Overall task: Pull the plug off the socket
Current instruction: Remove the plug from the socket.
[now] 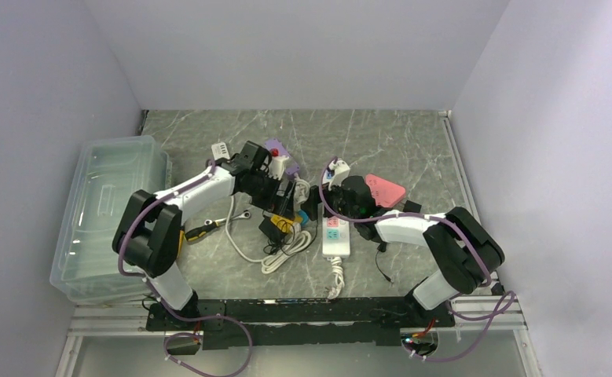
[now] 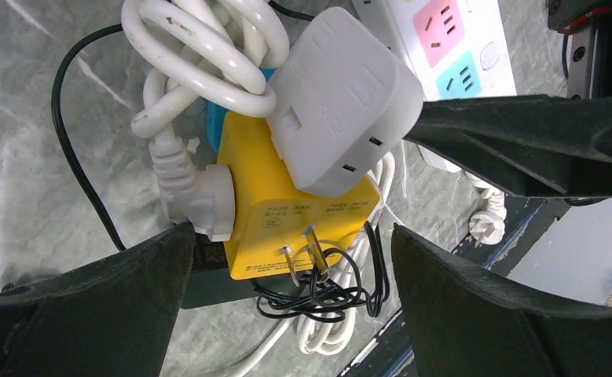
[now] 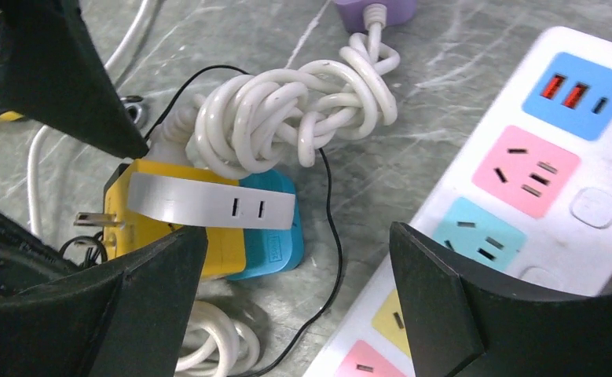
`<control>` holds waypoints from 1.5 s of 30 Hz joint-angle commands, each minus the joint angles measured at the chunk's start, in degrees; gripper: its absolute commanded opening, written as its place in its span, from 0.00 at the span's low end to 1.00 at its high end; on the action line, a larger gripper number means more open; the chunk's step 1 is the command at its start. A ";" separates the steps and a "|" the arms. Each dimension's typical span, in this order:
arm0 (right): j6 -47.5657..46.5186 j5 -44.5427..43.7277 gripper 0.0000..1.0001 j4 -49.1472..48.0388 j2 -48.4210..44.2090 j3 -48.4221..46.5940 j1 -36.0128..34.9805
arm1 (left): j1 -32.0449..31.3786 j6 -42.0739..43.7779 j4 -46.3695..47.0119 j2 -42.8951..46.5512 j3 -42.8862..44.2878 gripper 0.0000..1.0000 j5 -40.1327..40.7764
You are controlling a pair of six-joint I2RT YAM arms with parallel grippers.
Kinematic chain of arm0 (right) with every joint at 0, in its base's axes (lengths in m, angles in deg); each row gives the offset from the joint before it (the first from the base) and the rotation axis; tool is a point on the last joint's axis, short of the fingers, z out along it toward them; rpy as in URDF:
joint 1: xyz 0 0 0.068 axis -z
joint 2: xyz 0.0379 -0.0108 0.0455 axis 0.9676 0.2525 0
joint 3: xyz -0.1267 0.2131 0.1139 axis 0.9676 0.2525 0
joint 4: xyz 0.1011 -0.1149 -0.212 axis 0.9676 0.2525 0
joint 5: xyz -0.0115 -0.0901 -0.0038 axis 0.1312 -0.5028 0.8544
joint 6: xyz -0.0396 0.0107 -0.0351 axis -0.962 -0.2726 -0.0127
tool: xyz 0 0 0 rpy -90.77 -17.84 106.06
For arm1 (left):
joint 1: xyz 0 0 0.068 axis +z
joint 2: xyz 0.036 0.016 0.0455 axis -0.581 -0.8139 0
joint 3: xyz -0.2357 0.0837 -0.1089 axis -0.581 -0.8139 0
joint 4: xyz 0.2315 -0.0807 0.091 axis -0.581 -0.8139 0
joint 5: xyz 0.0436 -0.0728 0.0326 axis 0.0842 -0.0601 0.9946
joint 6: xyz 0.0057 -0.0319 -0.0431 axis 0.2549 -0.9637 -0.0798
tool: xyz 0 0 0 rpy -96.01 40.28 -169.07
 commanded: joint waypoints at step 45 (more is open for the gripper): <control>24.97 22.52 0.93 -15.06 14.51 -7.95 5.24 | 11.37 -5.93 10.68 12.79 -3.64 1.00 -4.01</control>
